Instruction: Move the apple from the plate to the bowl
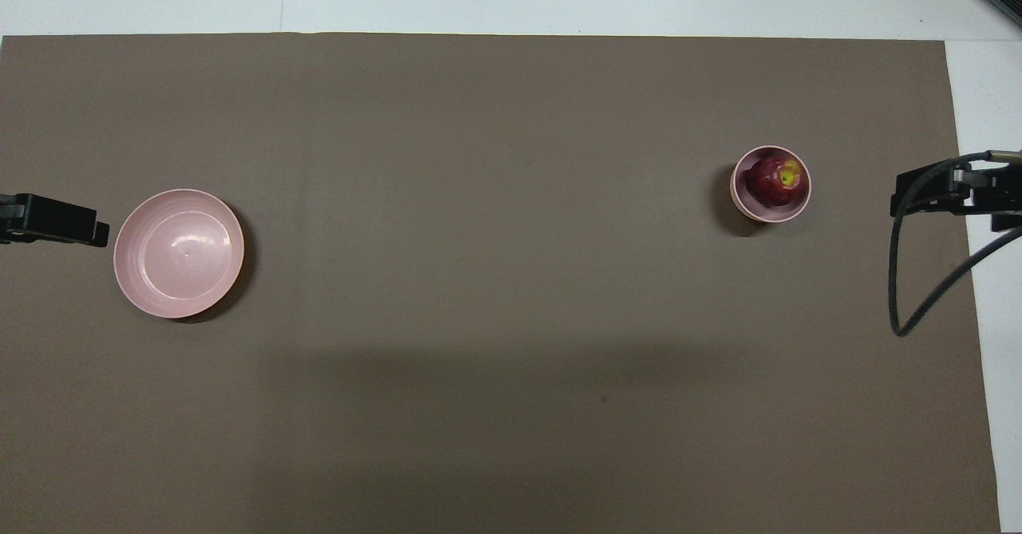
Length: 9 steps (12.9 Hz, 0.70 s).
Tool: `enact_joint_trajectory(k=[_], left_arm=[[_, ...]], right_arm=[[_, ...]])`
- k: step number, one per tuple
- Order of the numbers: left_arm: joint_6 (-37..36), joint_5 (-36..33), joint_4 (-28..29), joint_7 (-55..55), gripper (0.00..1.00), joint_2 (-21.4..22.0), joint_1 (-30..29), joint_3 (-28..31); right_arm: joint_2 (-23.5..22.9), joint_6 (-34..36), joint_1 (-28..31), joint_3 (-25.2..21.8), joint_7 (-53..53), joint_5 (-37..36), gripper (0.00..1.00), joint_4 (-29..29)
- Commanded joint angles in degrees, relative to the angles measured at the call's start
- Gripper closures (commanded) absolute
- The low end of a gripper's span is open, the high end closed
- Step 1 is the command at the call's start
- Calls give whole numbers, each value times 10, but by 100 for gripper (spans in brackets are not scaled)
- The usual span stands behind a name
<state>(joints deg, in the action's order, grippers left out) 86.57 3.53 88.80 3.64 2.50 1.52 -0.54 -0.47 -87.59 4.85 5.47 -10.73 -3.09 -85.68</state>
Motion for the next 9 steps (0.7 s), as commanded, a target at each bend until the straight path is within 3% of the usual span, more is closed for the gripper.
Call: enact_joint_trajectory(k=[1,9], left_arm=[[-18,3,-15,3,0,-5,8,10],[-11,2,-16,0,0,-7,8,11]], right_arm=[[8,1,5,1,15,14,0,-8],[11,1,4,2,14,18,0,-8]])
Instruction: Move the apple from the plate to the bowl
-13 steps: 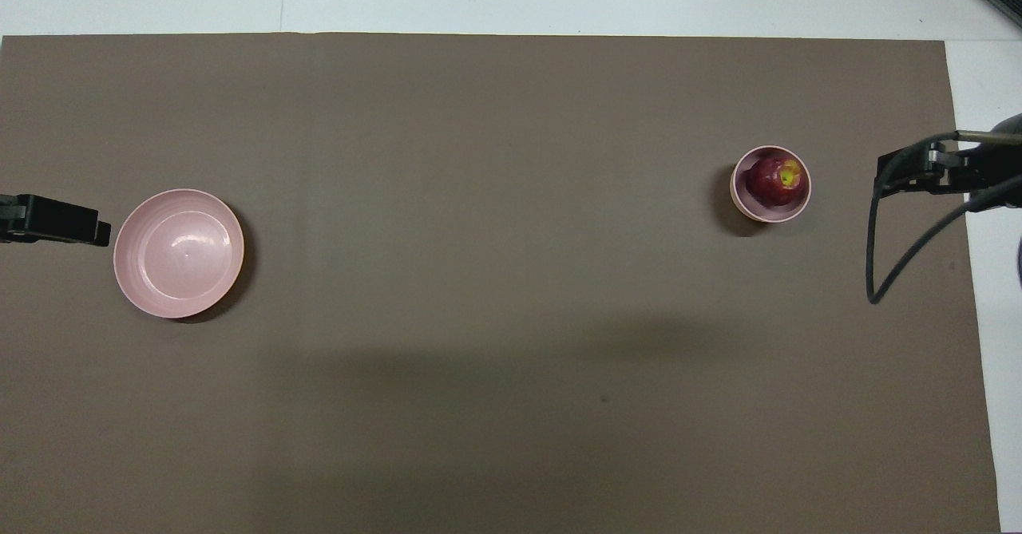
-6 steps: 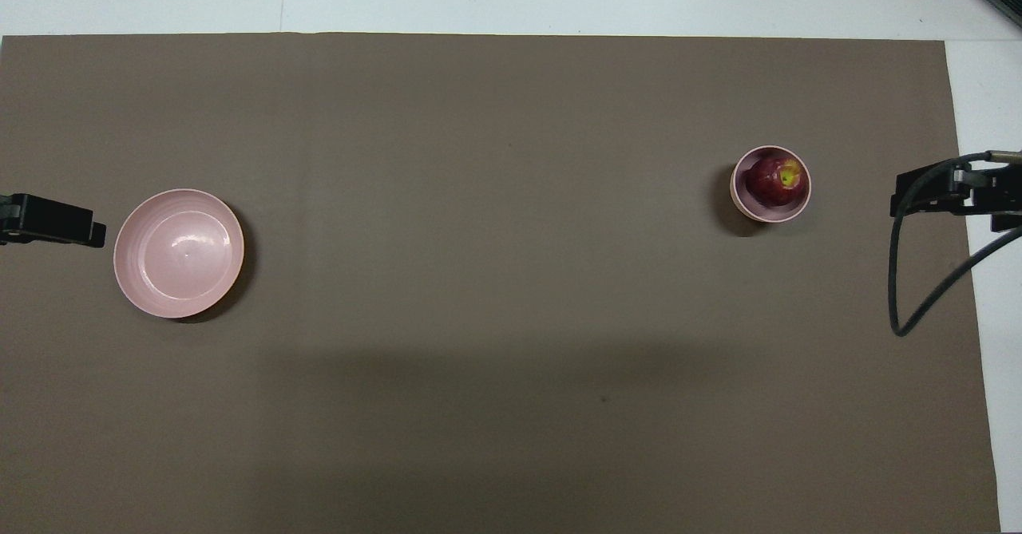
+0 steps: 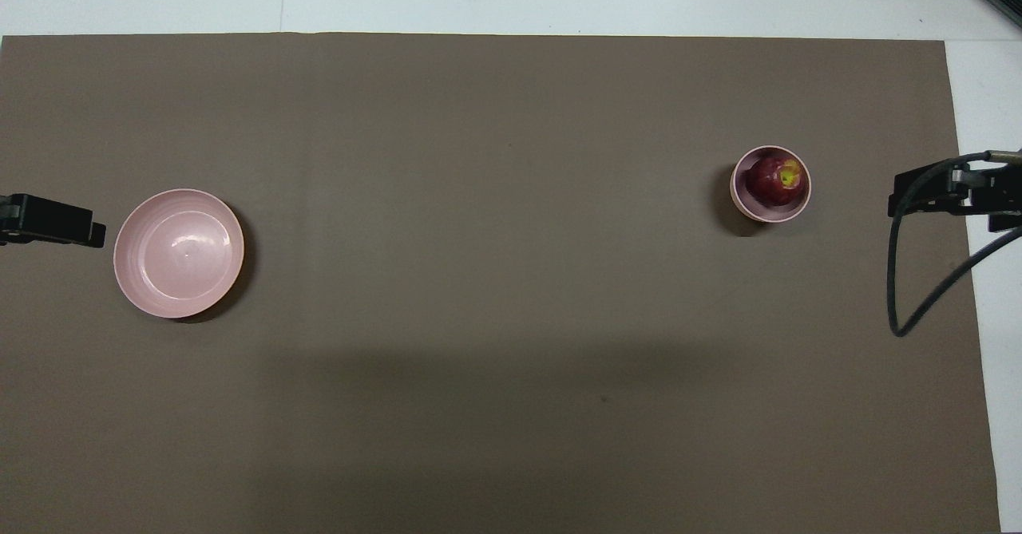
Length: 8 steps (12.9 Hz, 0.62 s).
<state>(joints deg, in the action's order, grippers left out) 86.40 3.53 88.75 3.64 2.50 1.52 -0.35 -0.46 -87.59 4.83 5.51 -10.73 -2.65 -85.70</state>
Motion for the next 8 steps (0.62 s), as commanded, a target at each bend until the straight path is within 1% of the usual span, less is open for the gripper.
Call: enact_joint_trajectory(k=[1,3,5,6,8], left_arm=[[-16,3,-19,0,0,-7,8,9],[-35,2,-22,1,0,-8,11,9],[-62,-1,-31,1,0,-14,10,8],[-62,-8,-40,2,0,-17,12,6],[-58,-14,-41,2,0,-18,13,5]], right_arm=[[13,2,4,1,14,12,0,-10],[18,12,4,2,17,14,0,-14],[27,28,4,2,44,16,0,-16],[27,29,4,0,58,23,0,-14],[37,32,5,-1,59,52,0,-16]])
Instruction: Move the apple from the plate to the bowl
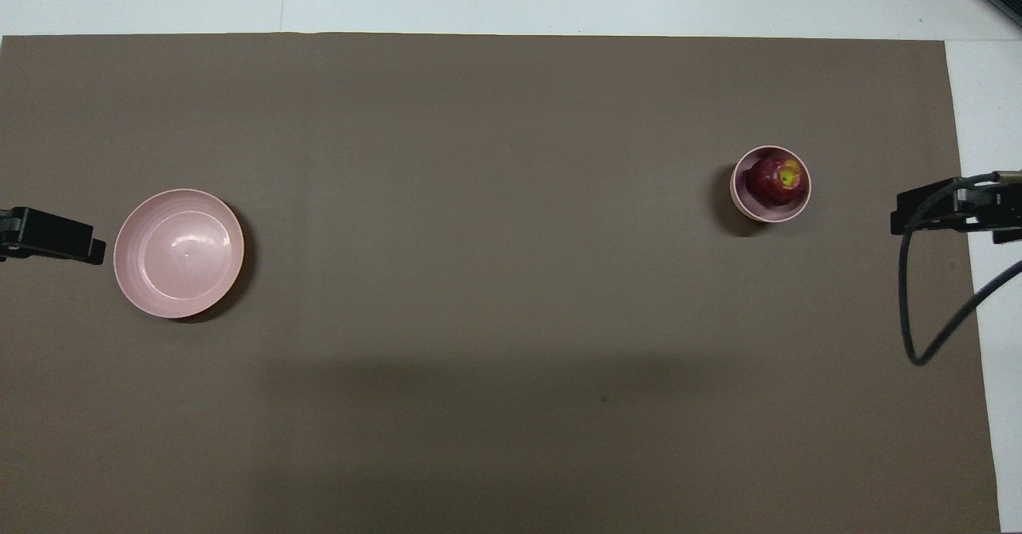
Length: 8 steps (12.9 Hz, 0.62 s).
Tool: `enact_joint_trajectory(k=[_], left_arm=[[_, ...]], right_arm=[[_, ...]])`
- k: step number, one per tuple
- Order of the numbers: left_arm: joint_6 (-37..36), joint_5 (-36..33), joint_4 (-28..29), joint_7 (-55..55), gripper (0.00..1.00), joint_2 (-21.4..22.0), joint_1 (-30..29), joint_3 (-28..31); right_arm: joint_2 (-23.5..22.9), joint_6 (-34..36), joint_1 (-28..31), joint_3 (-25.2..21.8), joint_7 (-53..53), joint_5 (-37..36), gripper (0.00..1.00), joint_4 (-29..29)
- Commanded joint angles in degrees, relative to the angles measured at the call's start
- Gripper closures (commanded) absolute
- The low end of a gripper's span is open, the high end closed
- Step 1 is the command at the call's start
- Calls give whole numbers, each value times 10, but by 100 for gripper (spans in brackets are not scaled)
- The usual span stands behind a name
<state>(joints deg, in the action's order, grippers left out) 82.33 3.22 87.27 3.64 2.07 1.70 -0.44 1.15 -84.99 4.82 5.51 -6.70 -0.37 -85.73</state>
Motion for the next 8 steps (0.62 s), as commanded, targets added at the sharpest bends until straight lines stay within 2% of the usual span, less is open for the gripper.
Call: enact_joint_trajectory(k=[1,8], left_arm=[[-17,-11,-26,2,0,-13,11,6],[-14,-8,-20,1,0,-10,16,4]], right_arm=[[22,10,5,-1,18,27,0,-15],[22,8,4,0,18,19,0,-16]])
